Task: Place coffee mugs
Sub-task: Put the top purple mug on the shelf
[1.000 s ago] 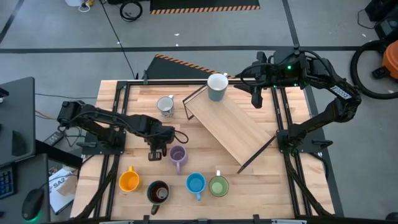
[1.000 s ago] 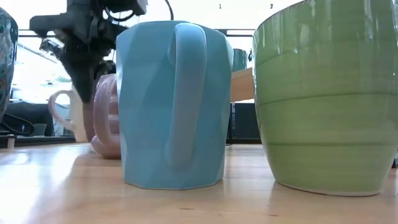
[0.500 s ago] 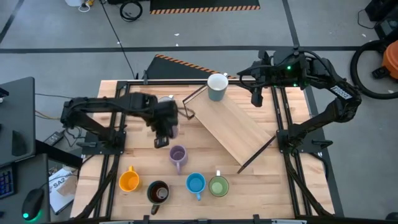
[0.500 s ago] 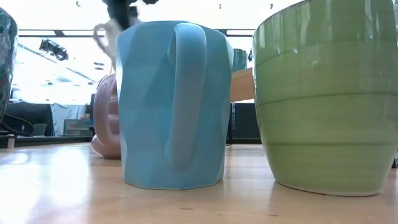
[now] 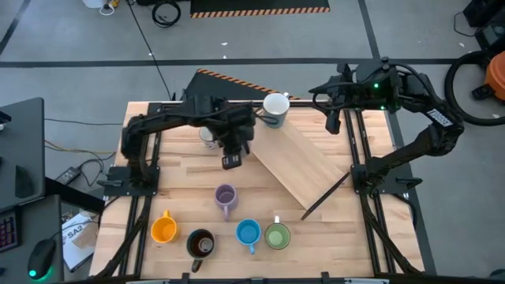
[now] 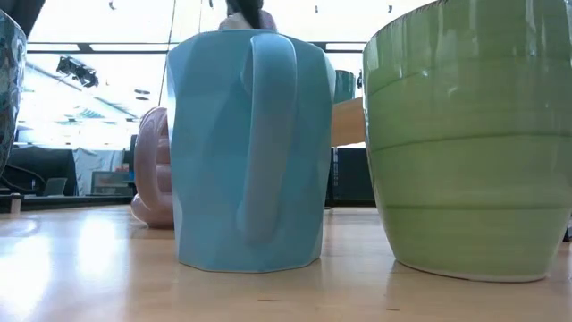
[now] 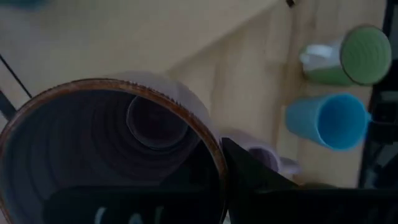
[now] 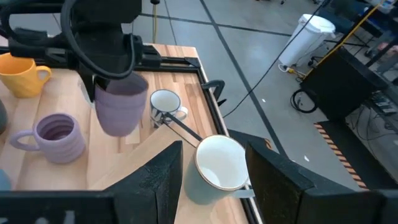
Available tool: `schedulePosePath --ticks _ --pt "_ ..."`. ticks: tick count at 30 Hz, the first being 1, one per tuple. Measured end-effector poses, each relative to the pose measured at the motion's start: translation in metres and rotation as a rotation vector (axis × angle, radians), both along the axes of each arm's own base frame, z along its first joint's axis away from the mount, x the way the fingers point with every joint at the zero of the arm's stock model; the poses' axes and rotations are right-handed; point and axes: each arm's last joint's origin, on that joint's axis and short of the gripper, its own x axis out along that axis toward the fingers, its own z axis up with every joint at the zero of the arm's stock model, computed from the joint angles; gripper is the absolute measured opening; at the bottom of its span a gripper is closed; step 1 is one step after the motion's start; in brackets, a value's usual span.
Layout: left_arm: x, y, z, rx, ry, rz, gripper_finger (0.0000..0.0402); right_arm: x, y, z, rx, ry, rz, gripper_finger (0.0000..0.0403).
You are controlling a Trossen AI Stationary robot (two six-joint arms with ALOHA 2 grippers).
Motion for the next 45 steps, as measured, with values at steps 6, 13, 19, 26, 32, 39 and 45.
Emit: schedulePosePath --ticks 6,13,19,26,32,39,45 --pt "0.017 0.013 0.004 0.128 -0.035 -0.007 0.0026 -0.003 0.000 0.001 0.000 -0.001 0.000 0.0181" --pt "0.029 0.019 -0.008 0.238 -0.014 -0.094 0.0027 -0.003 0.001 -0.001 0.007 0.013 0.009 0.0181" --pt "0.041 0.025 -0.018 0.279 -0.016 -0.139 0.0028 -0.003 0.001 -0.001 0.014 0.015 0.019 0.0181" --pt "0.048 0.034 -0.036 0.274 0.062 -0.175 0.0029 -0.003 0.002 -0.001 0.033 0.011 0.030 0.0181" --pt "0.044 0.049 -0.036 0.270 0.078 -0.138 0.0029 -0.003 0.002 -0.001 0.037 0.007 0.027 0.0181" --pt "0.041 0.055 -0.037 0.218 0.067 -0.175 0.0030 -0.002 0.002 -0.001 0.037 0.005 0.027 0.0181" --pt "0.041 0.055 -0.037 0.225 0.070 -0.200 0.0030 -0.002 0.002 -0.001 0.039 0.003 0.025 0.0181"
